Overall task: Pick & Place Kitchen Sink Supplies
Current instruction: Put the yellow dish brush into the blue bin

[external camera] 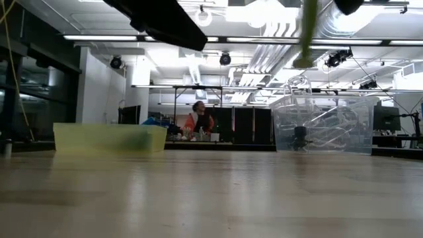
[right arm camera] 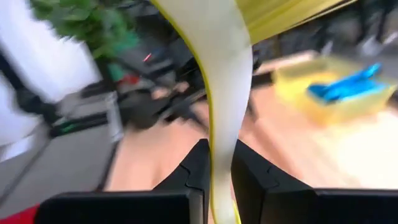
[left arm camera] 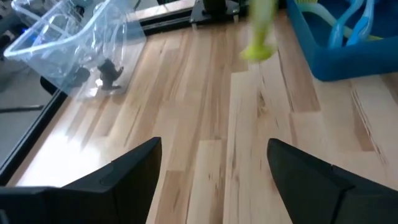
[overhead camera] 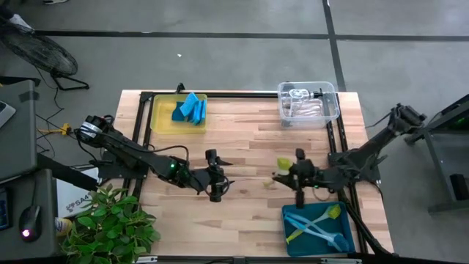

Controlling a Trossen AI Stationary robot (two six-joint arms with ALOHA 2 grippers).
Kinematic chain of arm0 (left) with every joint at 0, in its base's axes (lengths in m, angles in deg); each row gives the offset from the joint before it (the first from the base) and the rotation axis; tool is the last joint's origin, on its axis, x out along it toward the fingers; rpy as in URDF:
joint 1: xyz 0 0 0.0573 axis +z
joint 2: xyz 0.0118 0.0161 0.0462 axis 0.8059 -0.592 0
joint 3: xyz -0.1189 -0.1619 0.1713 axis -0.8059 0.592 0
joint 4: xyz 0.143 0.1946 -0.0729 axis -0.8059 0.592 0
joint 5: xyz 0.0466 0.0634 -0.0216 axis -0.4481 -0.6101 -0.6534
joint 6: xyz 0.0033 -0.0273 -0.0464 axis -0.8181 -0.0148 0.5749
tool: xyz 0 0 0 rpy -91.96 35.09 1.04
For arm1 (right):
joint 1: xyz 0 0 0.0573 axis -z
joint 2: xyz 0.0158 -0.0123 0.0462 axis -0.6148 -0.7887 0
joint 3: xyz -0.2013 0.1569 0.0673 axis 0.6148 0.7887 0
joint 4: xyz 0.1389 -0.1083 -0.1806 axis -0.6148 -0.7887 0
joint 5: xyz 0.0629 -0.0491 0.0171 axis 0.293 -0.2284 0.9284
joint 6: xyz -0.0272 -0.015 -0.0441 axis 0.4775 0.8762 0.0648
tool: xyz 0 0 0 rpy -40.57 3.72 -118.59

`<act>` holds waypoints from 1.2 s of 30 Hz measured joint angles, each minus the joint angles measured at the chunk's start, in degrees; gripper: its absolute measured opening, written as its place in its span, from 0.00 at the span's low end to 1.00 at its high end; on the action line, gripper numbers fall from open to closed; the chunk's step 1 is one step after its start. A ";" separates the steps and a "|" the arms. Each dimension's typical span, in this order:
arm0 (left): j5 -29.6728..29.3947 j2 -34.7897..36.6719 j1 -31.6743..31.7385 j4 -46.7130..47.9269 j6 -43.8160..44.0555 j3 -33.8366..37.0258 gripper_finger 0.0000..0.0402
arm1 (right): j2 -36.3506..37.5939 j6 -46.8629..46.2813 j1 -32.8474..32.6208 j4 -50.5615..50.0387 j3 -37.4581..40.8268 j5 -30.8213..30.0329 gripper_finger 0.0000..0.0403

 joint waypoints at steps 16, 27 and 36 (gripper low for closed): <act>0.32 -0.04 0.00 1.39 2.76 0.00 0.71 | -5.66 -34.66 -1.73 -66.40 -30.00 27.96 0.09; -0.23 -0.04 0.00 4.89 4.68 0.00 0.71 | -17.06 -53.45 -6.76 -75.04 -30.19 48.19 0.09; -2.46 -0.07 0.02 7.81 5.12 0.00 0.71 | -23.85 -57.00 -8.57 -69.93 -28.02 51.75 0.09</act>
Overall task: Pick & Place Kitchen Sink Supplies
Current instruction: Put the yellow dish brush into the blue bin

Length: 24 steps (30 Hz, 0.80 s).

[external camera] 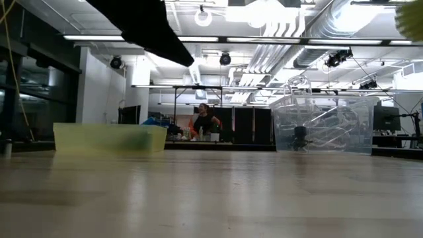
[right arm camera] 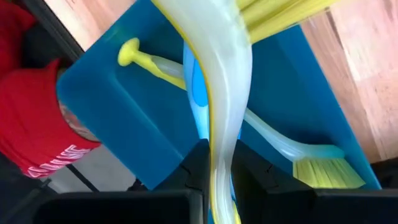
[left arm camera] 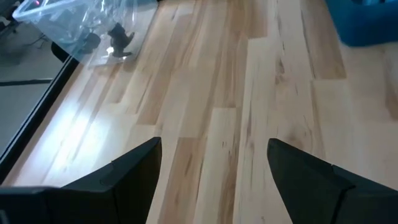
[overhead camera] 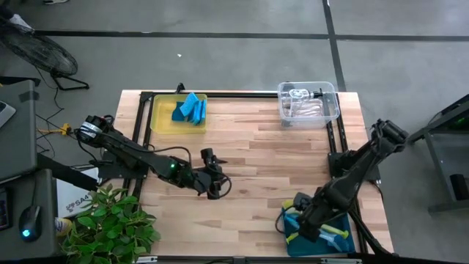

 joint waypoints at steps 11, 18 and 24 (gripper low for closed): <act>-1.46 3.00 -0.02 2.55 0.44 0.17 0.71 | -6.04 1.67 0.07 -0.31 0.00 1.59 0.09; 0.23 3.56 -0.02 0.43 1.63 2.87 0.71 | -7.00 0.71 -0.50 -1.08 0.02 1.66 0.09; 2.95 6.27 -0.19 -13.47 4.09 13.66 0.71 | -7.00 -0.54 -1.22 -1.32 0.02 2.00 0.09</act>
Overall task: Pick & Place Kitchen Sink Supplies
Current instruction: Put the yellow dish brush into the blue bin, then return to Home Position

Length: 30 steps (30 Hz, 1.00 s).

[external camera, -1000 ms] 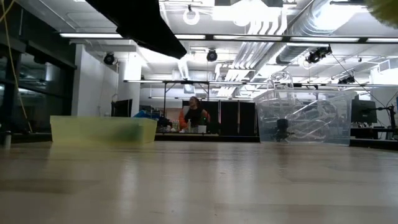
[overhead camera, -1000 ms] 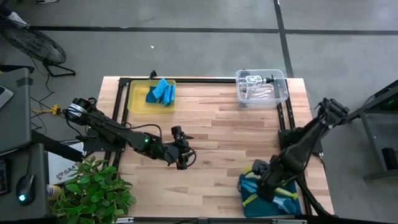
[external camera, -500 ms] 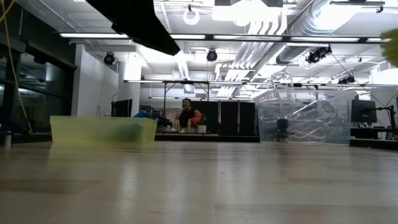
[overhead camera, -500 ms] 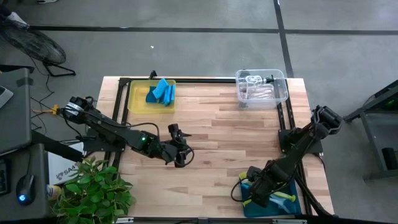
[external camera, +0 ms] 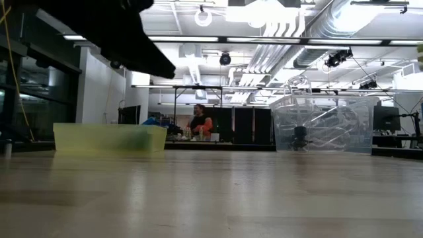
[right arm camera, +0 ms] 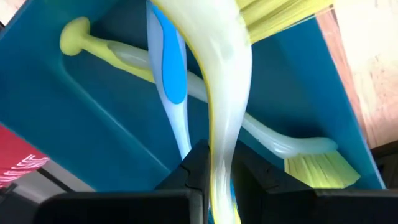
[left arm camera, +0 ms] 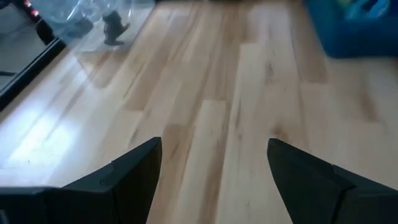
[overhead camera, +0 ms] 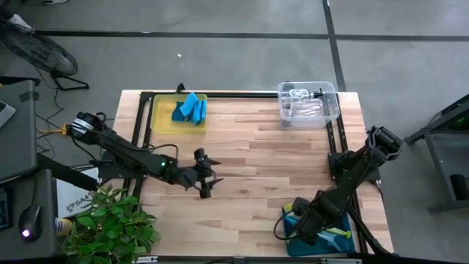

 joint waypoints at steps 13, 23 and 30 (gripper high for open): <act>-2.95 9.17 -6.05 -10.86 0.36 10.11 0.71 | 0.00 -0.56 -0.86 0.30 0.00 -1.73 0.19; -8.87 10.63 -9.93 -20.24 -0.08 17.49 0.71 | 0.00 -0.08 -2.08 0.24 0.02 -3.34 0.34; -5.91 11.22 -9.17 -27.54 -1.34 22.53 0.71 | 3.39 0.12 -4.52 3.41 0.02 -13.76 0.35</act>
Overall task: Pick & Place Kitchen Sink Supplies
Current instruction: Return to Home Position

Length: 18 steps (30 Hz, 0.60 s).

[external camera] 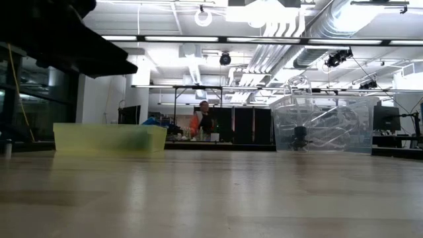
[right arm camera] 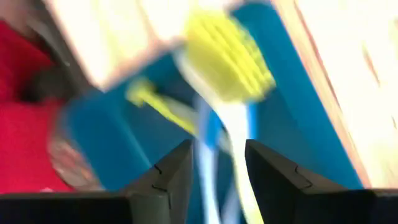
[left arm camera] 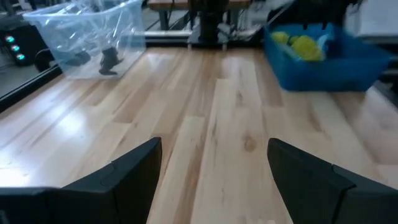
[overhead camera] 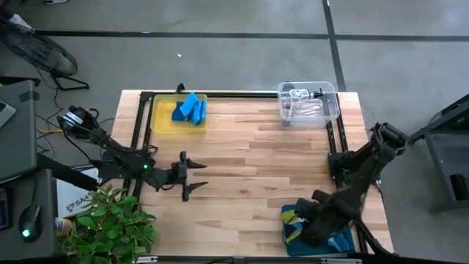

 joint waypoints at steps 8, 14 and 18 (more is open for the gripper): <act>-0.23 6.42 0.00 -18.37 -2.12 12.69 0.71 | 10.88 10.89 -9.94 6.84 -0.02 -36.19 0.35; 1.33 10.93 0.05 -27.48 -6.61 17.81 0.71 | 14.20 18.12 -15.75 4.34 -0.04 -61.11 0.35; 5.93 12.78 3.46 -26.56 -9.05 17.88 0.71 | 14.47 15.89 -15.50 -1.81 -0.01 -65.69 0.35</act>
